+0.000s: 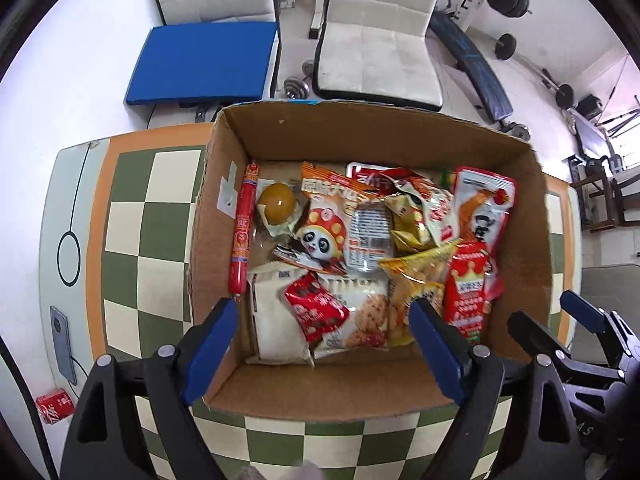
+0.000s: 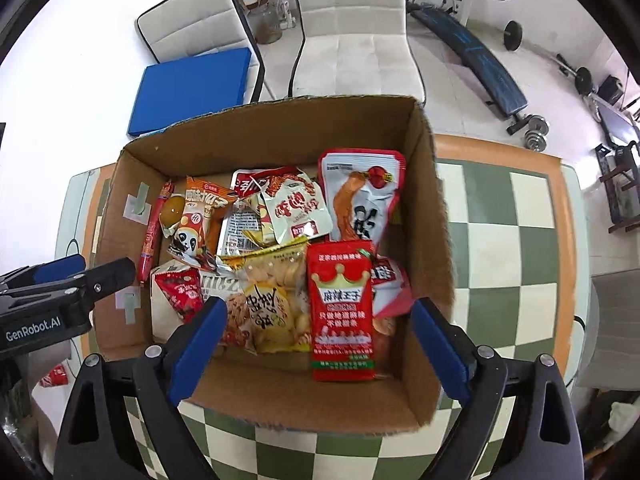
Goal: Organize snacks
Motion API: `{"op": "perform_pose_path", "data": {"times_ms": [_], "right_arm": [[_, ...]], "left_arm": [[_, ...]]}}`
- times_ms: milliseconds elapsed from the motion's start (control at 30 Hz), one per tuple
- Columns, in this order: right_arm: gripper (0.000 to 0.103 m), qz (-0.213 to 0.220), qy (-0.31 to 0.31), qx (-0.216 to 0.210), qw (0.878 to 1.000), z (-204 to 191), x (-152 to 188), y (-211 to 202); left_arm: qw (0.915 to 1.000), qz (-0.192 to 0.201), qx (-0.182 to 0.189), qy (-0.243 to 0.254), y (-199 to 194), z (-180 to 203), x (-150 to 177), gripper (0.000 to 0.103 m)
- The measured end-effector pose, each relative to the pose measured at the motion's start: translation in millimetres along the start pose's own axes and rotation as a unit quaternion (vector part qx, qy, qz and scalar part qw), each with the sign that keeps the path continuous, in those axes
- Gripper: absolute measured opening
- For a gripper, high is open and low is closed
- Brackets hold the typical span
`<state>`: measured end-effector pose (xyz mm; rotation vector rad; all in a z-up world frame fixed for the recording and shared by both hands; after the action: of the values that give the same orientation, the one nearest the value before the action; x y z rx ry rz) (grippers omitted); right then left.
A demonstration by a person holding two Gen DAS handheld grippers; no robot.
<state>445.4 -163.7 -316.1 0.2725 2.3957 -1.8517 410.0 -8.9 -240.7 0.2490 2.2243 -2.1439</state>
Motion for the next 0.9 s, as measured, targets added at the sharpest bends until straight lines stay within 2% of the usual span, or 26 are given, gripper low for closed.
{"op": "perform_pose_path", "data": {"times_ms": [100, 267, 533, 900], "right_arm": [[0.096, 0.008, 0.010, -0.007, 1.000, 2, 11, -12], [0.096, 0.038, 0.019, -0.007, 0.999, 6, 35, -42], [0.096, 0.112, 0.003, -0.002, 0.994, -7, 82, -125], [0.096, 0.198, 0.001, -0.008, 0.980, -30, 165, -243]], "left_arm": [[0.9996, 0.024, -0.007, 0.010, -17, 5, 12, 0.087], [0.9959, 0.088, -0.007, 0.021, -65, 12, 39, 0.087], [0.9863, 0.164, -0.003, 0.017, -145, 12, 93, 0.087], [0.9745, 0.224, 0.002, 0.004, -224, 0, 167, 0.087]]}}
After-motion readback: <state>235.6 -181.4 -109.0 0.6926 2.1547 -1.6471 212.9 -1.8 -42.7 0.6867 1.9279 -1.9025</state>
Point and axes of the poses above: each gripper's, at about its wrist camera, not at the fingertips, and y roughly the way its jaws point, z to its right, x to its underside, the point moved 4 cm from there along y, roughly the way its jaws point, and after that the axes turned 8 degrees about -x, right-handed, at the moved point
